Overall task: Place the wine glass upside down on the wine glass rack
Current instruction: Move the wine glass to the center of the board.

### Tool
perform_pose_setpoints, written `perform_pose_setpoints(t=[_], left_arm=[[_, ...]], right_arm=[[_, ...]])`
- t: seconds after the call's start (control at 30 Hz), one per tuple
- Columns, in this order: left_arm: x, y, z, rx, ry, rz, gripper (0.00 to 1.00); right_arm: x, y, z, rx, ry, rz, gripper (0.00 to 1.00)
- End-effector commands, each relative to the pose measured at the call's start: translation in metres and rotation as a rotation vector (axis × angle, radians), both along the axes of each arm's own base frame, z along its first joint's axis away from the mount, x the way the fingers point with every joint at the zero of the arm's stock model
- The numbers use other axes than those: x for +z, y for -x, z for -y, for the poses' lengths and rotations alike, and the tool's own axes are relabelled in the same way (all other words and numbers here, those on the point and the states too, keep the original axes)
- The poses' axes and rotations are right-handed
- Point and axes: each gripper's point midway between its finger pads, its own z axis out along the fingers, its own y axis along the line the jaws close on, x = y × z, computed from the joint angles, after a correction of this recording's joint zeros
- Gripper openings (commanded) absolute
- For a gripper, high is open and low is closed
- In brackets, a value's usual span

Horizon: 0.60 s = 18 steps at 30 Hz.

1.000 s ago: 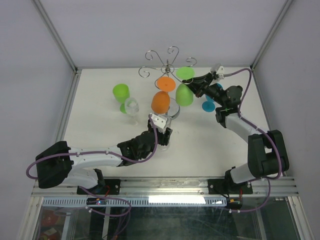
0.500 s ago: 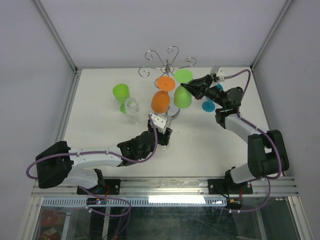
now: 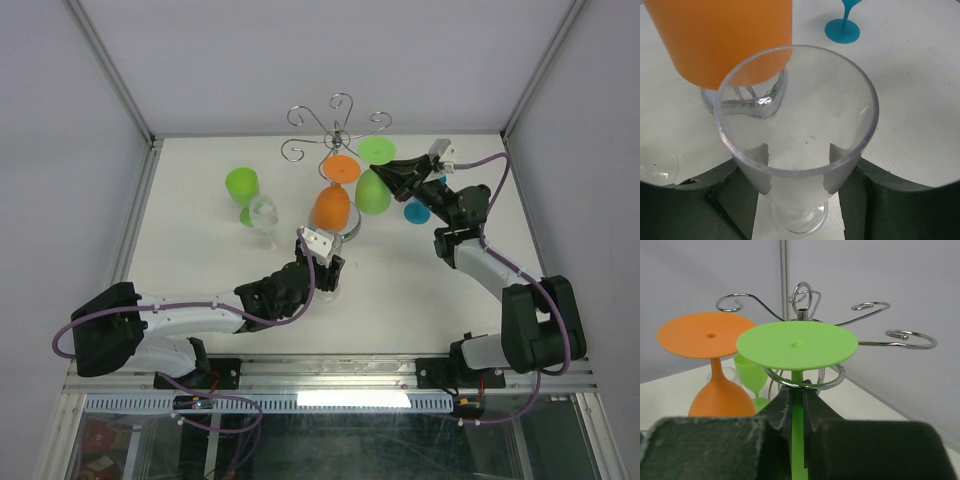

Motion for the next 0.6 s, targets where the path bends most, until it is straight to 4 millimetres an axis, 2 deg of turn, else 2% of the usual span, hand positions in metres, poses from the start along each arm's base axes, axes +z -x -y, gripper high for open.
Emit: perform_pose_setpoints(t=[0.0,0.33,0.57], left_arm=[[0.021,0.0,0.004,0.005,0.083,0.026,0.44],[0.019,0.002,0.006,-0.003,0.077,0.02,0.44],[0.019,0.002,0.007,-0.007,0.077,0.018,0.43]], right_arm=[[0.029,0.002,0.012,-0.071,-0.037,0.095,0.0],[0.031,0.015,0.016,-0.079,-0.051,0.124,0.0],[0.031,0.007,0.023,-0.137,-0.066,0.101,0.0]])
